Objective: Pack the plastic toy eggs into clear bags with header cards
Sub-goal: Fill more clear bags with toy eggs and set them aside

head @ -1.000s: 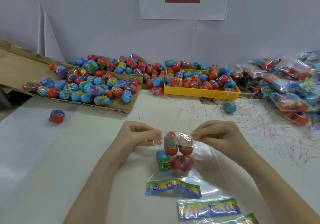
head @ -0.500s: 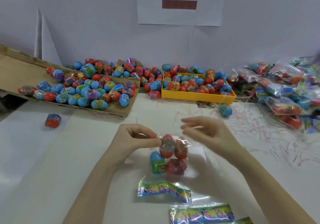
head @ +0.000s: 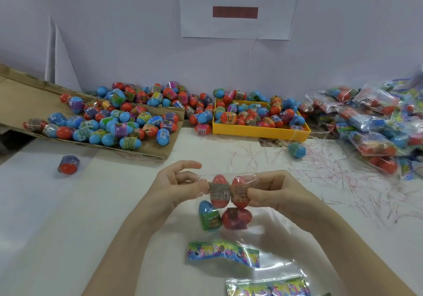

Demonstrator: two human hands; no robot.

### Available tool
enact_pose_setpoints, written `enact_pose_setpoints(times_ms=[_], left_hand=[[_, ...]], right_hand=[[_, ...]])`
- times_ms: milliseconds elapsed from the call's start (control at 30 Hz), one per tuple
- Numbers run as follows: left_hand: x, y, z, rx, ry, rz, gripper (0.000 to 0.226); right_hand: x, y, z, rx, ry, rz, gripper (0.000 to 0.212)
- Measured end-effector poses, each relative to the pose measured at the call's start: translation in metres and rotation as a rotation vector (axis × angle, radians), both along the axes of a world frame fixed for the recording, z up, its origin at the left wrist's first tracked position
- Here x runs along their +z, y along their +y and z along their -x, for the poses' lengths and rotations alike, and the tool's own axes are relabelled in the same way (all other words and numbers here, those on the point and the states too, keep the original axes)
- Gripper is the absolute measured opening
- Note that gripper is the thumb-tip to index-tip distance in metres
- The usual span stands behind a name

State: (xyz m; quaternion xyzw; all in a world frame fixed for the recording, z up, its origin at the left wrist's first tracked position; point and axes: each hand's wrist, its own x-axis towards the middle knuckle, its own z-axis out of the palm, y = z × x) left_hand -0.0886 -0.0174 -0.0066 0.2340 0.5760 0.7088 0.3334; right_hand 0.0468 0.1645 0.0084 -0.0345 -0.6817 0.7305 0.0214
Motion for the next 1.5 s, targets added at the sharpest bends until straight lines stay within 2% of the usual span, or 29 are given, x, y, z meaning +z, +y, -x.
enact_pose_setpoints(times_ms=[100, 167, 300, 467, 533, 633, 667, 733, 800, 833, 900, 933, 1000, 1067, 1167, 1233, 1300, 1367, 1400, 1433, 1467, 1500], left_hand=[[0.001, 0.001, -0.003, -0.058, -0.047, 0.019, 0.053], [0.002, 0.002, -0.007, -0.127, -0.008, 0.074, 0.063], [0.001, 0.001, -0.007, -0.18, 0.071, 0.123, 0.031], [-0.001, 0.003, -0.008, -0.22, 0.001, 0.132, 0.036], [0.0, 0.006, -0.011, -0.135, -0.048, 0.089, 0.039], [0.001, 0.01, -0.014, 0.044, -0.009, 0.026, 0.044], [0.002, 0.012, -0.016, 0.095, 0.032, 0.023, 0.041], [0.003, 0.016, -0.02, 0.168, 0.092, 0.026, 0.031], [0.004, 0.02, -0.025, 0.179, 0.101, 0.021, 0.022], [0.004, 0.023, -0.029, 0.148, 0.098, 0.027, 0.023], [0.004, 0.031, -0.041, 0.008, 0.093, 0.063, 0.036], [0.003, 0.036, -0.048, -0.074, 0.096, 0.08, 0.043], [0.005, 0.049, -0.062, -0.2, 0.112, 0.076, 0.06], [0.008, 0.06, -0.069, -0.27, 0.109, 0.047, 0.069], [0.012, 0.067, -0.066, -0.292, 0.117, 0.015, 0.056], [0.013, 0.067, -0.063, -0.245, 0.109, -0.034, 0.039], [0.012, 0.063, -0.059, -0.19, 0.106, -0.035, 0.023], [0.01, 0.051, -0.046, -0.075, 0.188, 0.028, 0.02], [0.007, 0.043, -0.035, 0.05, 0.261, 0.096, 0.022], [0.004, 0.034, -0.021, 0.217, 0.36, 0.218, 0.021], [0.003, 0.025, -0.009, 0.332, 0.511, 0.417, 0.022], [0.002, 0.017, 0.001, 0.354, 0.689, 0.69, 0.031]], right_hand=[[0.002, -0.002, 0.001, -0.01, -0.01, 0.089, 0.019], [0.001, -0.001, 0.001, -0.034, -0.022, 0.109, 0.016], [0.001, 0.0, 0.001, -0.025, -0.078, 0.12, 0.015], [0.004, 0.007, -0.002, -0.017, -0.198, 0.168, 0.014], [0.015, 0.019, -0.003, -0.143, -0.183, 0.155, 0.021], [0.044, 0.052, -0.007, -0.55, 0.064, 0.252, 0.035], [0.053, 0.061, -0.008, -0.672, 0.112, 0.152, 0.041], [0.061, 0.068, -0.007, -0.797, 0.082, -0.22, 0.055], [0.055, 0.061, -0.004, -0.78, 0.027, -0.293, 0.078], [0.051, 0.052, -0.003, -0.724, 0.023, -0.273, 0.083], [0.045, 0.032, -0.001, -0.522, 0.085, -0.162, 0.07], [0.044, 0.021, 0.0, -0.398, 0.105, -0.061, 0.062], [0.04, 0.005, 0.005, -0.215, 0.116, 0.14, 0.059], [0.037, -0.005, 0.013, -0.143, 0.116, 0.351, 0.059], [0.037, -0.012, 0.023, -0.129, 0.15, 0.659, 0.061], [0.043, -0.011, 0.025, -0.133, 0.186, 0.747, 0.058], [0.051, -0.005, 0.024, -0.159, 0.24, 0.758, 0.045], [0.058, 0.004, 0.018, -0.249, 0.287, 0.674, 0.026], [0.06, 0.007, 0.012, -0.316, 0.298, 0.541, 0.023], [0.058, 0.009, 0.006, -0.382, 0.289, 0.324, 0.02], [0.052, 0.008, -0.001, -0.43, 0.256, 0.035, 0.018], [0.043, 0.004, -0.008, -0.444, 0.205, -0.272, 0.018]])
